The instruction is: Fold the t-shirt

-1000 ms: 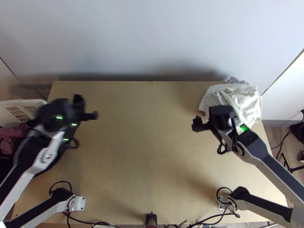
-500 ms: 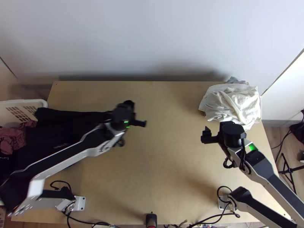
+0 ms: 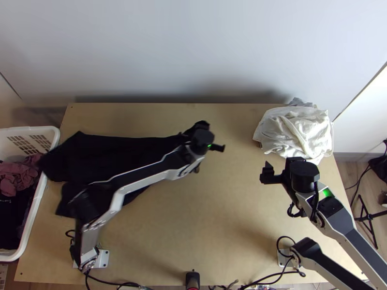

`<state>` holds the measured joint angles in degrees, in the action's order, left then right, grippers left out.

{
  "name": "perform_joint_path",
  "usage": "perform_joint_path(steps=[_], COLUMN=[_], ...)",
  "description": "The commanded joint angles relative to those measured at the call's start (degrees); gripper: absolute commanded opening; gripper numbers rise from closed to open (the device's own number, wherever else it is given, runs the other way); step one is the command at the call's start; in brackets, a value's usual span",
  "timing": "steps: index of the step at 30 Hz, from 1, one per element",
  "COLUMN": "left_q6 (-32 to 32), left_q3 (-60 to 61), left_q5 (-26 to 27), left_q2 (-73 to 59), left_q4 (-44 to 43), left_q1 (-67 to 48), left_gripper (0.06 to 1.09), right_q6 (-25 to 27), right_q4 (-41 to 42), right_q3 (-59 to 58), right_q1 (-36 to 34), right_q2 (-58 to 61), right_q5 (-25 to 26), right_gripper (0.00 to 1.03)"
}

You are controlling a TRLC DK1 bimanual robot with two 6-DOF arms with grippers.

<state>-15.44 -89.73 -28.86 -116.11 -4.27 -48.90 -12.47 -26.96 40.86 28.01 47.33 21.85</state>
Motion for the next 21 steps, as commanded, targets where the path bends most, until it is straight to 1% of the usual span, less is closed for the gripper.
perform_joint_path(steps=[1, 9, 11, 15, 18, 21], left_q6=[0.15, -0.03, 0.41, 4.9, 5.95, 5.33], left_q3=[-18.28, -41.57, -44.48, -45.79, -45.62, -45.53], left_q5=[-0.32, -0.32, -0.23, -0.67, -2.43, -1.02], left_q2=[-14.23, -29.96, -32.68, -35.76, -37.52, -38.22], left_q4=[0.58, 6.38, 3.48, -5.13, -10.14, -12.78], left_q1=[-1.02, -5.06, -5.59, -7.08, -7.26, -6.38], left_gripper=[0.09, 0.09, 0.09, 0.09, 0.09, 0.09], right_q6=[-0.19, -0.36, -0.36, -0.63, -0.71, -0.71], right_q4=[-0.02, -0.2, -0.46, -1.25, -2.04, -2.66], right_q3=[0.36, 1.33, 1.33, 1.33, 1.15, 0.8], right_q1=[-0.24, -0.59, -0.68, -1.03, -1.12, -1.2], right_q2=[-0.66, -0.75, -0.84, -1.63, -2.16, -2.77], right_q5=[-0.05, -0.31, -0.31, -0.31, -0.4, -0.4], right_gripper=[0.96, 0.96, 0.96, 0.96, 0.96, 0.96])
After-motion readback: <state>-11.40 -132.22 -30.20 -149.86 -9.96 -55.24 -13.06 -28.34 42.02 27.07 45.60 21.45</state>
